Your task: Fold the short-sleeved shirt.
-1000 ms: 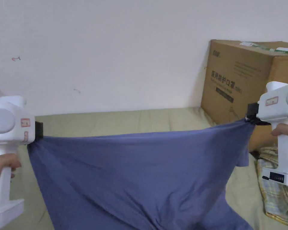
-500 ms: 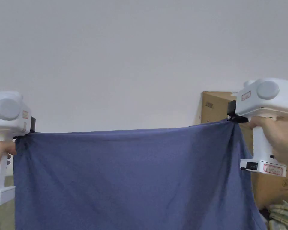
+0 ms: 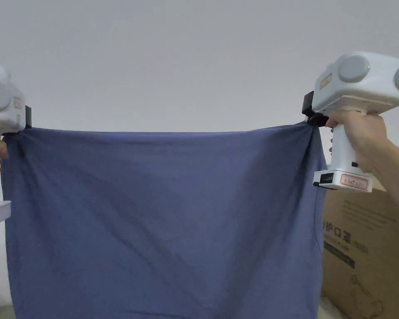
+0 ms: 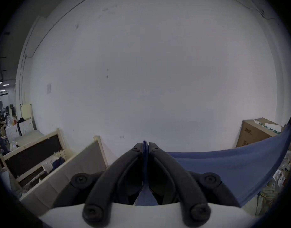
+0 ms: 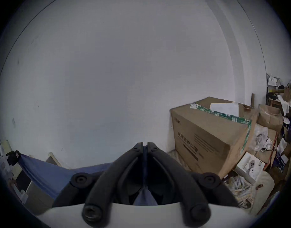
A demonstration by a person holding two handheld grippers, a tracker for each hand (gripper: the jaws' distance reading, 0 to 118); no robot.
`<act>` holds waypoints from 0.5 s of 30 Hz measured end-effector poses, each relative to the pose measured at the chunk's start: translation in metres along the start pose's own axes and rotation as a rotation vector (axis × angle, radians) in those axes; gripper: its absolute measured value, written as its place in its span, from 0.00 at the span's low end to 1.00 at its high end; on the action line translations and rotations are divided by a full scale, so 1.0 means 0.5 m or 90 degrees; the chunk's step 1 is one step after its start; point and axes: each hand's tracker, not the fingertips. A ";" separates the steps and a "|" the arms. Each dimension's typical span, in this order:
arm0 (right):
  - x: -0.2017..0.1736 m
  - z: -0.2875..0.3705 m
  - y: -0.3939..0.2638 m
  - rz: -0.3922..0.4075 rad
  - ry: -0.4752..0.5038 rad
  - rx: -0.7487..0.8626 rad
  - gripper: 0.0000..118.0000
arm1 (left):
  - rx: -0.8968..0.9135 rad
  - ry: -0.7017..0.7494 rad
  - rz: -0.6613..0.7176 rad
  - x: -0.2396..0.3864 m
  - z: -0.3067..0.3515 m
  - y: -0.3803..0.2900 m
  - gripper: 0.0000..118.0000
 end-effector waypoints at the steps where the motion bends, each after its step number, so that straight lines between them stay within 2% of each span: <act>1: -0.001 -0.007 -0.004 0.002 0.004 0.008 0.04 | 0.009 0.002 -0.008 0.001 -0.003 -0.007 0.04; 4: -0.007 -0.044 -0.045 0.027 0.008 -0.001 0.04 | -0.017 0.015 -0.056 0.008 -0.039 -0.062 0.04; 7: -0.007 -0.104 -0.129 0.047 0.004 -0.059 0.04 | -0.059 0.018 -0.041 0.015 -0.091 -0.165 0.04; 10: 0.002 -0.183 -0.247 0.076 -0.028 -0.134 0.04 | -0.130 0.015 -0.044 0.028 -0.148 -0.306 0.04; 14: 0.028 -0.285 -0.438 0.087 -0.054 -0.264 0.04 | -0.267 0.035 -0.071 0.049 -0.226 -0.523 0.04; 15: 0.033 -0.303 -0.485 0.105 -0.052 -0.287 0.04 | -0.298 0.034 -0.060 0.052 -0.239 -0.572 0.04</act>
